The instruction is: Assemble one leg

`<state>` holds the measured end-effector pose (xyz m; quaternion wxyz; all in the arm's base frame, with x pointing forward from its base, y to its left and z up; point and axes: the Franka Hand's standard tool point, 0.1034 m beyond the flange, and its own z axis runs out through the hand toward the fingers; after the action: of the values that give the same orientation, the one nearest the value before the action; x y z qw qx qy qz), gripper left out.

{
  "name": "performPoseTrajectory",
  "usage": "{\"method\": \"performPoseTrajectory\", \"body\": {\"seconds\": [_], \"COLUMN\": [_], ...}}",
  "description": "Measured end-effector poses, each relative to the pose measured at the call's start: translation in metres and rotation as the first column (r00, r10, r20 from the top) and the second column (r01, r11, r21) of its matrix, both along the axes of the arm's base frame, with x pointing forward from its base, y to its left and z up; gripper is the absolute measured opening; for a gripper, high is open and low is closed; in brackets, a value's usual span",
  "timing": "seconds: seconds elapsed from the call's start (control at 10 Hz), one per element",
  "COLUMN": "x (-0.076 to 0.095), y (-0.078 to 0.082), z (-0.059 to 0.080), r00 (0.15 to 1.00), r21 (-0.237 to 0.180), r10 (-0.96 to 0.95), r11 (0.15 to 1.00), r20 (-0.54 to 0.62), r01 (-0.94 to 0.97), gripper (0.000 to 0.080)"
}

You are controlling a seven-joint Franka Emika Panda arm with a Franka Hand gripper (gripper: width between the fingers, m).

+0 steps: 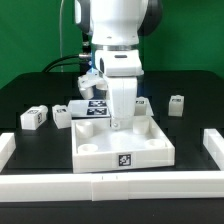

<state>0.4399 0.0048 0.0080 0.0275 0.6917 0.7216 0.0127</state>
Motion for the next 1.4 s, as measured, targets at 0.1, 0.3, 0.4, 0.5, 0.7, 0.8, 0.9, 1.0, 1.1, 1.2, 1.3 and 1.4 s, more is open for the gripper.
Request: {"method": "performPoseTrajectory", "body": {"seconds": [0.1, 0.3, 0.4, 0.5, 0.7, 0.8, 0.9, 1.0, 1.1, 1.2, 1.3, 1.4], "x": [0.001, 0.009, 0.013, 0.018, 0.029, 0.036, 0.04, 0.044, 0.046, 0.046, 0.046, 0.046], "y": [0.022, 0.056, 0.061, 0.062, 0.064, 0.059, 0.052, 0.049, 0.048, 0.048, 0.048, 0.048], "z": [0.001, 0.0, 0.0, 0.0, 0.0, 0.0, 0.0, 0.0, 0.0, 0.0, 0.0, 0.0], "r00": [0.999, 0.996, 0.997, 0.998, 0.999, 0.999, 0.998, 0.998, 0.997, 0.997, 0.997, 0.997], "r21": [0.008, 0.01, 0.004, 0.001, -0.002, -0.006, -0.013, -0.011, -0.013, -0.012, -0.012, -0.012], "r10": [-0.031, -0.085, -0.073, -0.065, -0.032, 0.006, 0.063, 0.063, 0.07, 0.07, 0.07, 0.07], "r11": [0.999, 0.996, 0.997, 0.998, 0.999, 1.0, 0.998, 0.998, 0.997, 0.997, 0.997, 0.997], "r20": [0.011, 0.022, 0.022, 0.023, 0.03, 0.033, 0.026, 0.021, 0.019, 0.019, 0.018, 0.018], "r01": [0.031, 0.085, 0.073, 0.065, 0.032, -0.006, -0.062, -0.062, -0.07, -0.07, -0.07, -0.07], "gripper": [0.0058, 0.0058, 0.0058, 0.0058, 0.0058, 0.0058, 0.0058, 0.0058, 0.0058, 0.0058, 0.0058, 0.0236]}}
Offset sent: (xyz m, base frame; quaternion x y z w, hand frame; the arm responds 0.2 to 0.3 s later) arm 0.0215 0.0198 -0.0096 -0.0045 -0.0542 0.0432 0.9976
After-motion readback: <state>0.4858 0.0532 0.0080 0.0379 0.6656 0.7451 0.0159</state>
